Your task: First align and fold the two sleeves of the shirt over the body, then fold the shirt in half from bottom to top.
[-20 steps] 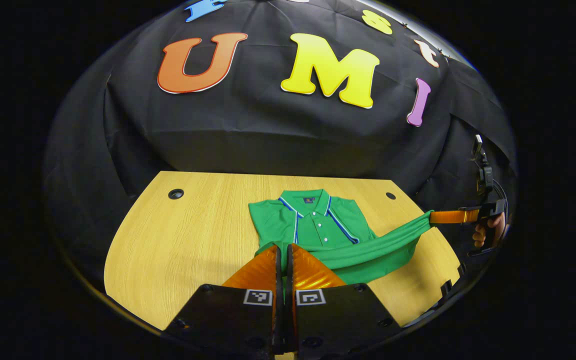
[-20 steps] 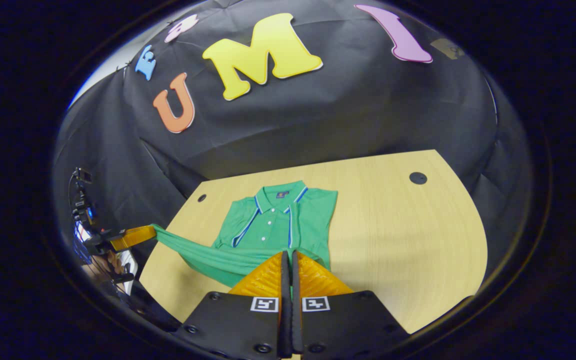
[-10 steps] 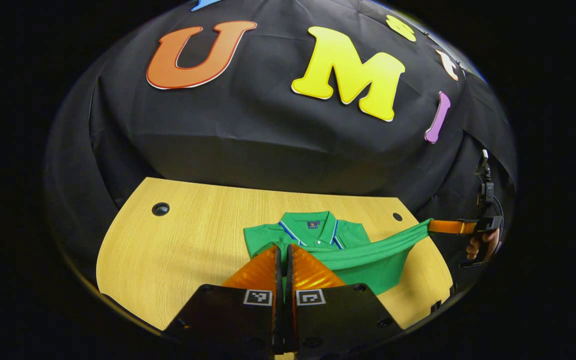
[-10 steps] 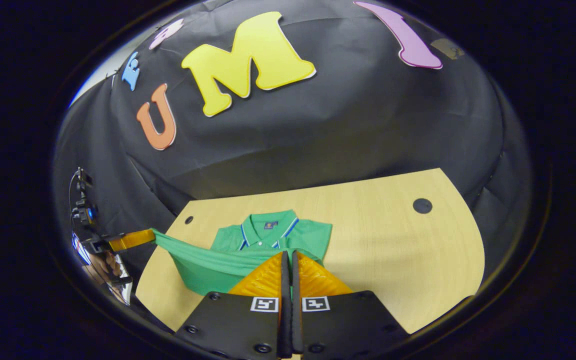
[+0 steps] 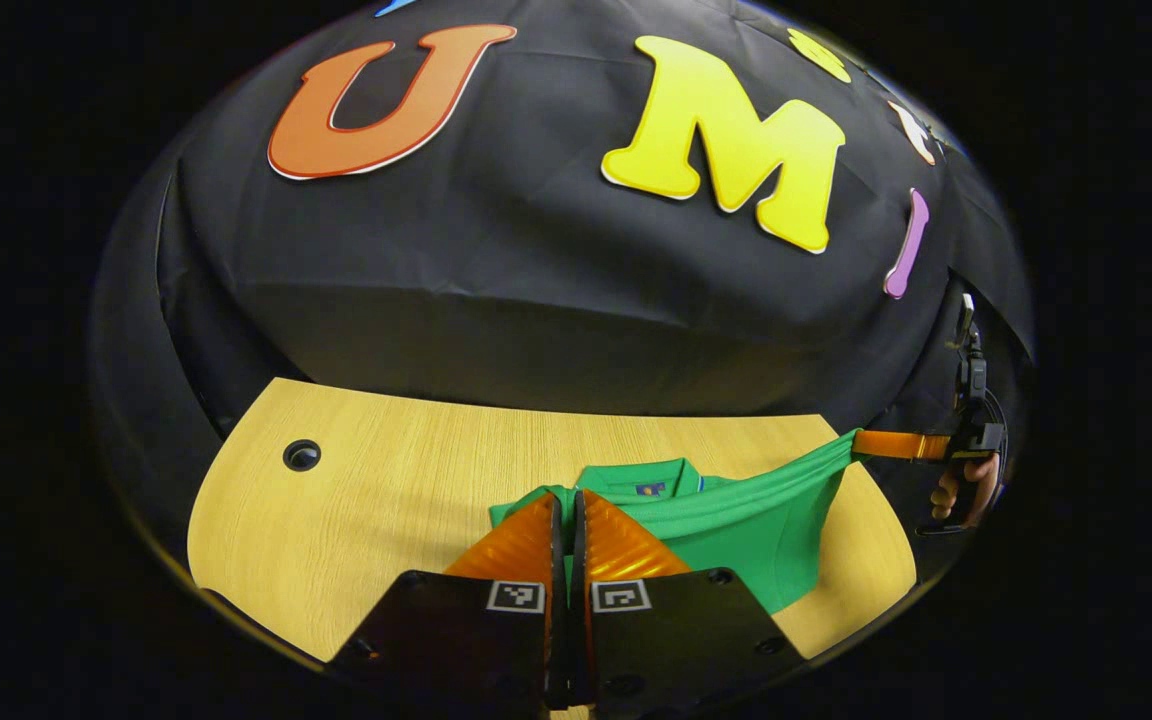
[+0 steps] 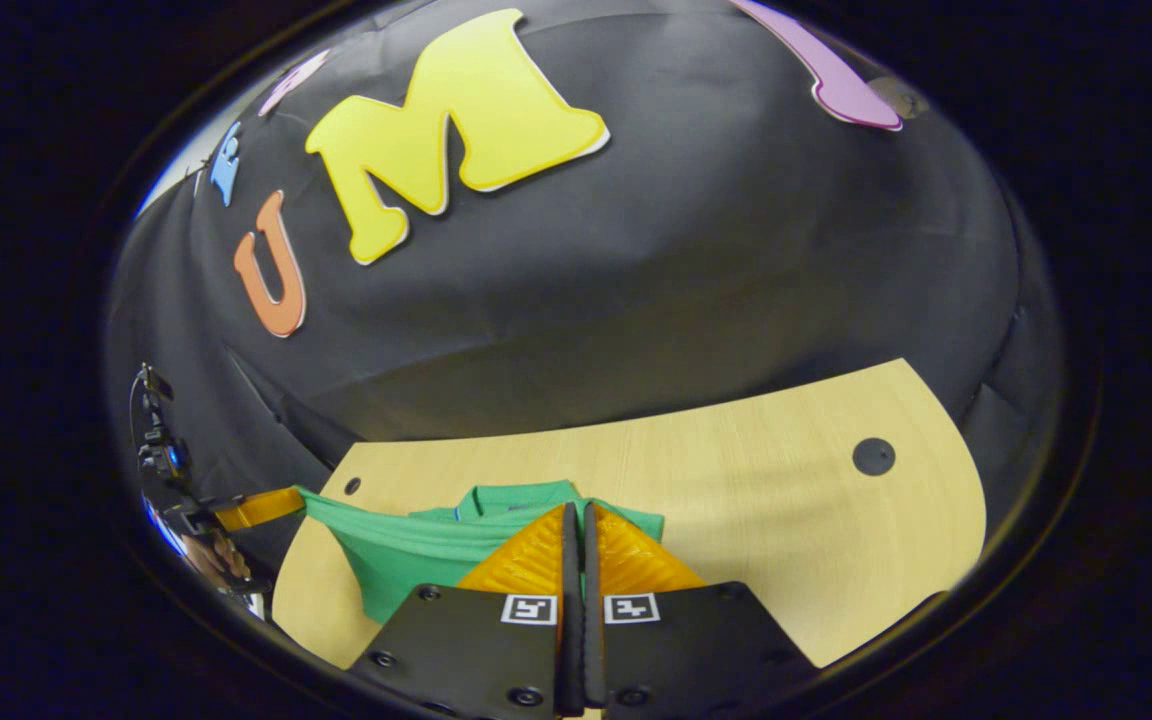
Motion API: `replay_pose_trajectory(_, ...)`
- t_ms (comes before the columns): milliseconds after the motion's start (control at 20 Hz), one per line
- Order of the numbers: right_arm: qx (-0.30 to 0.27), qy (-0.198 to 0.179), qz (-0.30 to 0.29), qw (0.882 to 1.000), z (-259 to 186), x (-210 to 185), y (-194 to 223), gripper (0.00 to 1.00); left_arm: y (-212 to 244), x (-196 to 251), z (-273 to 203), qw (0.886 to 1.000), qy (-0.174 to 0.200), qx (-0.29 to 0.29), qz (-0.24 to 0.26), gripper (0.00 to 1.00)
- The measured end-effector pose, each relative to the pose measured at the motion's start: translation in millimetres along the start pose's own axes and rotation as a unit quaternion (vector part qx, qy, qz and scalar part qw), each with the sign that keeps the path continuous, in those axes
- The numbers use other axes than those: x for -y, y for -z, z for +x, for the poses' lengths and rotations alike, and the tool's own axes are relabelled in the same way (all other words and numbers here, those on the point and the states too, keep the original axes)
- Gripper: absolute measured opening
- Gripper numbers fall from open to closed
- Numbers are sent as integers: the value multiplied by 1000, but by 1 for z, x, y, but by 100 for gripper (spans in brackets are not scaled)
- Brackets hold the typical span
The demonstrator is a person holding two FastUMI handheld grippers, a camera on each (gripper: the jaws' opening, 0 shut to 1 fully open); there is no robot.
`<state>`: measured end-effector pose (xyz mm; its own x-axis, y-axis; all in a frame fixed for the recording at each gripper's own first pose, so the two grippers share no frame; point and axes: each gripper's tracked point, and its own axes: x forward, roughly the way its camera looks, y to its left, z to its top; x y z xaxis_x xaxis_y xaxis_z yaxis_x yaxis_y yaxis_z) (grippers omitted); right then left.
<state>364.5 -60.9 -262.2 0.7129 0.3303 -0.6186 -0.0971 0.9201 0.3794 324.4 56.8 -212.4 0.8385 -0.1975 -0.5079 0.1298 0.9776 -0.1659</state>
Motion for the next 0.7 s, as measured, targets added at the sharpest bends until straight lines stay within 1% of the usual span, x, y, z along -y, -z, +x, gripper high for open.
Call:
replay_pose_trajectory(50, -3, 1, -2, 1000, 9, 3, 1, 3, 1, -2, 10, 1000, -1, 2, 0, 4)
replay_pose_trajectory(250, -11, 4, -8, 1000, 42, 15, 14, 3, 15, -18, 52, 1000, -10, 4, -23, 3)
replay_pose_trajectory(300, -10, 4, -12, 1000, 51, 18, 16, 0, 21, -20, 62, 999, -12, 4, -31, 4)
replay_pose_trajectory(350, -9, 5, -16, 1000, 63, 23, 20, 3, 23, -23, 71, 999, -14, 5, -38, 4)
replay_pose_trajectory(450, -13, 9, -14, 1000, 90, 32, 27, 3, 36, -30, 93, 999, -21, 3, -44, 3)
replay_pose_trajectory(600, -26, 22, -23, 999, 117, 43, 45, 3, 51, -34, 122, 999, -24, -6, -22, 3)
replay_pose_trajectory(650, -25, 25, -27, 999, 124, 45, 47, 0, 54, -35, 130, 1000, -26, -9, -10, 3)
replay_pose_trajectory(700, -23, 30, -33, 999, 129, 46, 48, 0, 57, -37, 137, 999, -30, -11, 0, 3)
